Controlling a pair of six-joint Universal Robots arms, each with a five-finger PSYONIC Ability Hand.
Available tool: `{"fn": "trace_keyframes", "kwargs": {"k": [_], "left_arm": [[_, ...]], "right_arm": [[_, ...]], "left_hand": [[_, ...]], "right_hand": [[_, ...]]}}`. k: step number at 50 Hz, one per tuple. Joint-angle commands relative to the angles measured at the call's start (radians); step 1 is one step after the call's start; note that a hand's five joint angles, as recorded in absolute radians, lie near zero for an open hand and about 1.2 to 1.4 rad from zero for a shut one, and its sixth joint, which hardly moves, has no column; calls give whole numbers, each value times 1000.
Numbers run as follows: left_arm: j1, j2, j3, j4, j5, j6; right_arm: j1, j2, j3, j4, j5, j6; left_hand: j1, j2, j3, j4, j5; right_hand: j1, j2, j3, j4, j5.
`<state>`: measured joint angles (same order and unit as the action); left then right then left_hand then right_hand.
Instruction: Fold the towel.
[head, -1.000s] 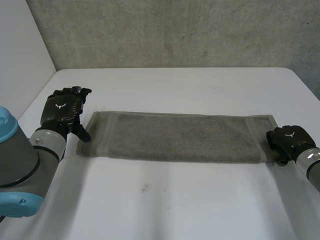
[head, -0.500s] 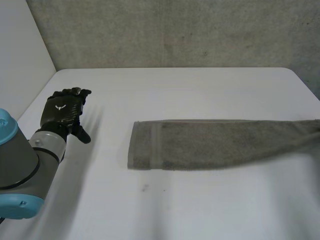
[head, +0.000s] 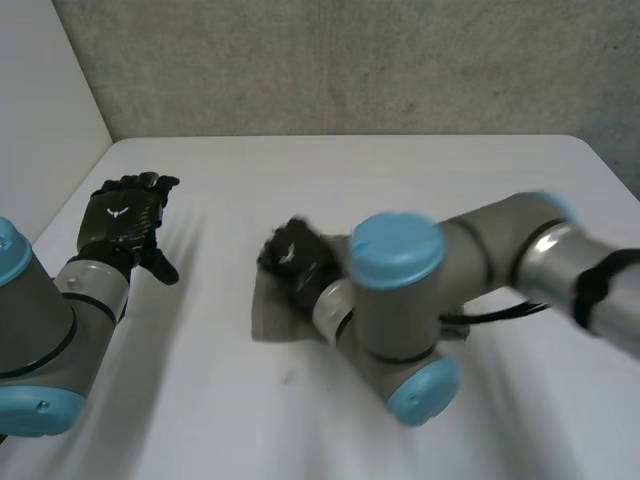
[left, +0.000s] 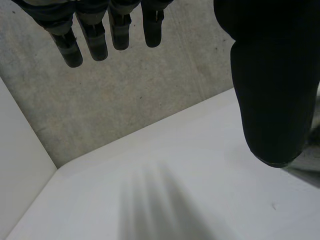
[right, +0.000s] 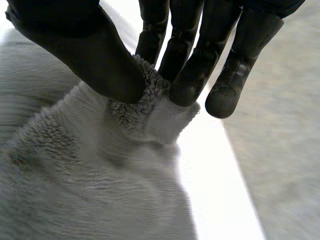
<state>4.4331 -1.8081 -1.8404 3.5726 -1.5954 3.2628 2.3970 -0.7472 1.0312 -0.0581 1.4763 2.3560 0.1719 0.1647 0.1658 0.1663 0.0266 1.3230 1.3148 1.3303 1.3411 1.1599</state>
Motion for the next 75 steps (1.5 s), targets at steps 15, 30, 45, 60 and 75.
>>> {"fn": "trace_keyframes", "kwargs": {"k": [15,30,45,60,75], "left_arm": [[-5,1,-3,0,0,2],[-60,3,-3,-2,3,2],[-89,9,-5,-2,-3,2],[-89,41,7,-5,-5,6],[-77,50,69,-34,-6,2]], "right_arm": [[-136,-285,208,89,16,356],[-460,-362,647,-91,-176,385],[-498,-382,662,-197,-41,312],[-67,-161,209,-115,-34,-208],[21,-81,93,47,-143,-146]], "left_hand": [[3,10,9,8,-27],[3,10,9,8,-27],[3,10,9,8,-27],[3,10,9,8,-27],[3,11,10,9,-26]], "right_hand": [[-1148,-1140,-1156,-1167,-1160],[-918,-910,-925,-936,-929],[73,81,66,55,62],[73,81,66,55,62],[-880,-872,-887,-898,-891]]}}
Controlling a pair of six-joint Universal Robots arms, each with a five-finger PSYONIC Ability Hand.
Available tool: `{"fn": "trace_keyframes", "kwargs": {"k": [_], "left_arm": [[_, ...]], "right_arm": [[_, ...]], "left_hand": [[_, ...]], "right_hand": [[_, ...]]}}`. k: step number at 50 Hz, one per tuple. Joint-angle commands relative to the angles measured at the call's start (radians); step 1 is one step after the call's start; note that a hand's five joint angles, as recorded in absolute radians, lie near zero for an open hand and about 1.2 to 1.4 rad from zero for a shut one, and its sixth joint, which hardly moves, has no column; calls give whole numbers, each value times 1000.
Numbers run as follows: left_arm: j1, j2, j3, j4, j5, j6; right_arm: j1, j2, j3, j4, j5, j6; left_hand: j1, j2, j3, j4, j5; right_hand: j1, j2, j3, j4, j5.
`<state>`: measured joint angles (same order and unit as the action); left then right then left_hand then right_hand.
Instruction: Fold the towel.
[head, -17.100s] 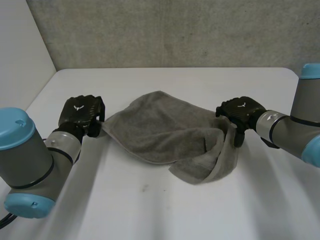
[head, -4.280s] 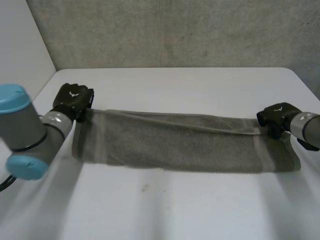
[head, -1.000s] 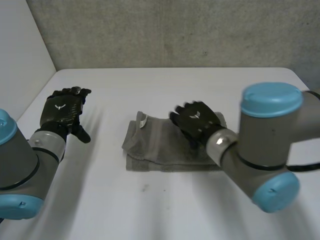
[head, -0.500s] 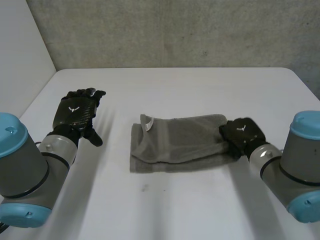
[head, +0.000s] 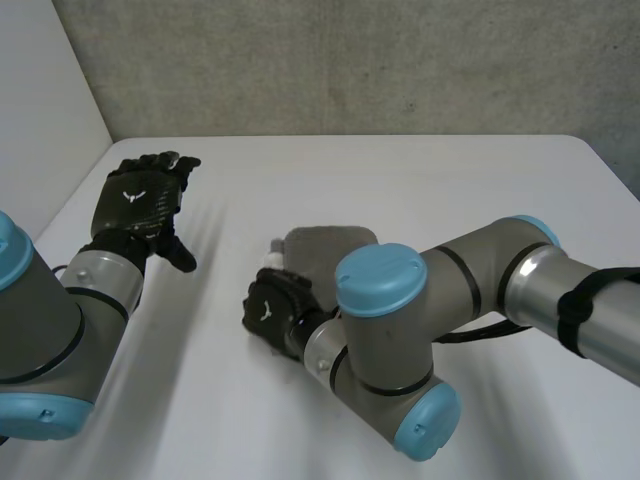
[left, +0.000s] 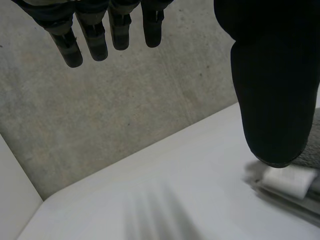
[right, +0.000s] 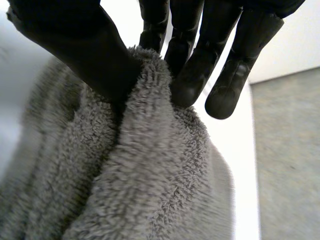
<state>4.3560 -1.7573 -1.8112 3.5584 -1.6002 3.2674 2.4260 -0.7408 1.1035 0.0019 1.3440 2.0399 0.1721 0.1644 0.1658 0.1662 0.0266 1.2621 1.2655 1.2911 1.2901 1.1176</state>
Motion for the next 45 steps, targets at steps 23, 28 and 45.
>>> {"fn": "trace_keyframes", "kwargs": {"k": [23,28,45], "left_arm": [[-216,-249,404,-224,-12,-232],[-260,-350,487,-259,-15,-256],[-279,-584,658,-332,-81,-250]], "right_arm": [[-393,-408,314,-69,17,965],[-404,-361,286,-46,18,967],[-386,-97,39,89,32,965]], "left_hand": [[15,23,21,21,-14],[33,40,39,39,4],[53,61,59,59,24]], "right_hand": [[-1088,-1091,-1117,-1116,-1118],[-1088,-1091,-1117,-1116,-1118],[-1088,-1091,-1117,-1116,-1118]]}}
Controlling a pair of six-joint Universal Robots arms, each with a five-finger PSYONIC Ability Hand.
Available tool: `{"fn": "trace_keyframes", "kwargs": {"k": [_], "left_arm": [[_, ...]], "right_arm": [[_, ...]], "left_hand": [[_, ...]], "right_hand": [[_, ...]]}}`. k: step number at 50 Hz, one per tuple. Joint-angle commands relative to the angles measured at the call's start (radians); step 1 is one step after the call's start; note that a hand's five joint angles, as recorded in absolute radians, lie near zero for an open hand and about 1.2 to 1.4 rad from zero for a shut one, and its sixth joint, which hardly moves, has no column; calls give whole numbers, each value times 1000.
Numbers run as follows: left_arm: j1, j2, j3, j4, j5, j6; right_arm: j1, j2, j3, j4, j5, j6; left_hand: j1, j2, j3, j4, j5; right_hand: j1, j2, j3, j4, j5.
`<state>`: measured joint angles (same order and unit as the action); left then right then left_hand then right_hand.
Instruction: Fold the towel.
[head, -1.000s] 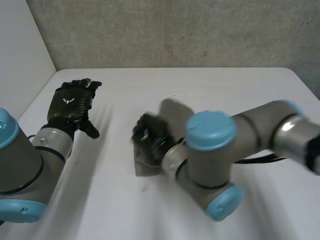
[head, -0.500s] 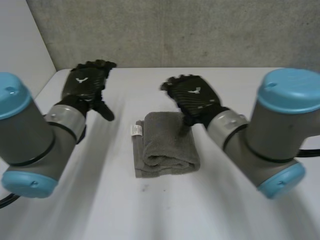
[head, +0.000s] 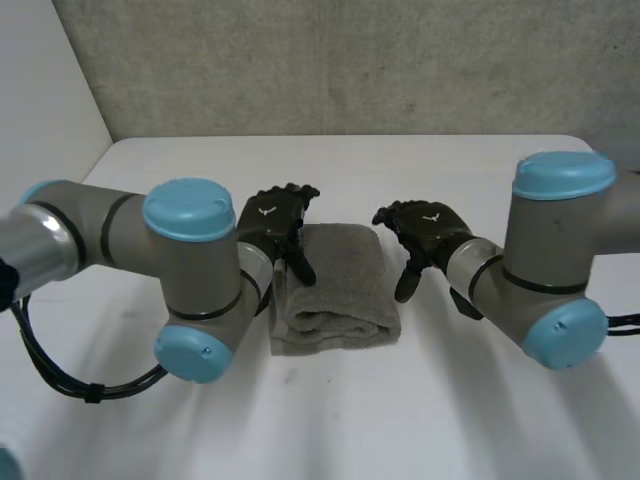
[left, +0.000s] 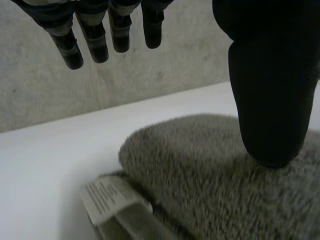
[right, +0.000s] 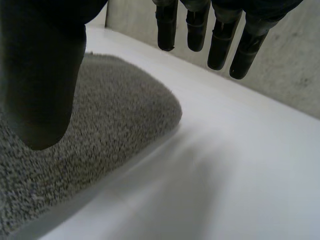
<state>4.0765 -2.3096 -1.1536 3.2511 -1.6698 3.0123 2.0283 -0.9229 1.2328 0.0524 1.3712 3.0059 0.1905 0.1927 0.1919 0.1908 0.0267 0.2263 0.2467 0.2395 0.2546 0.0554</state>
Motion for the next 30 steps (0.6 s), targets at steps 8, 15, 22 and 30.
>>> {"fn": "trace_keyframes", "kwargs": {"k": [8,15,22,30], "left_arm": [[2,-11,-115,-40,-36,10],[7,25,-218,-33,-36,20],[9,27,-225,-31,-36,68],[9,168,-170,-40,-48,97]], "right_arm": [[49,157,-167,95,-6,-5],[82,184,-174,106,-3,-25],[84,184,-193,109,5,-87],[72,-7,-187,98,5,-81]], "left_hand": [[32,30,30,32,21],[29,27,27,29,18],[23,21,22,23,12],[17,15,16,17,6]], "right_hand": [[-52,-72,-65,-80,-55],[-52,-72,-65,-80,-55],[-52,-72,-65,-80,-55],[-52,-72,-65,-80,-55]]}}
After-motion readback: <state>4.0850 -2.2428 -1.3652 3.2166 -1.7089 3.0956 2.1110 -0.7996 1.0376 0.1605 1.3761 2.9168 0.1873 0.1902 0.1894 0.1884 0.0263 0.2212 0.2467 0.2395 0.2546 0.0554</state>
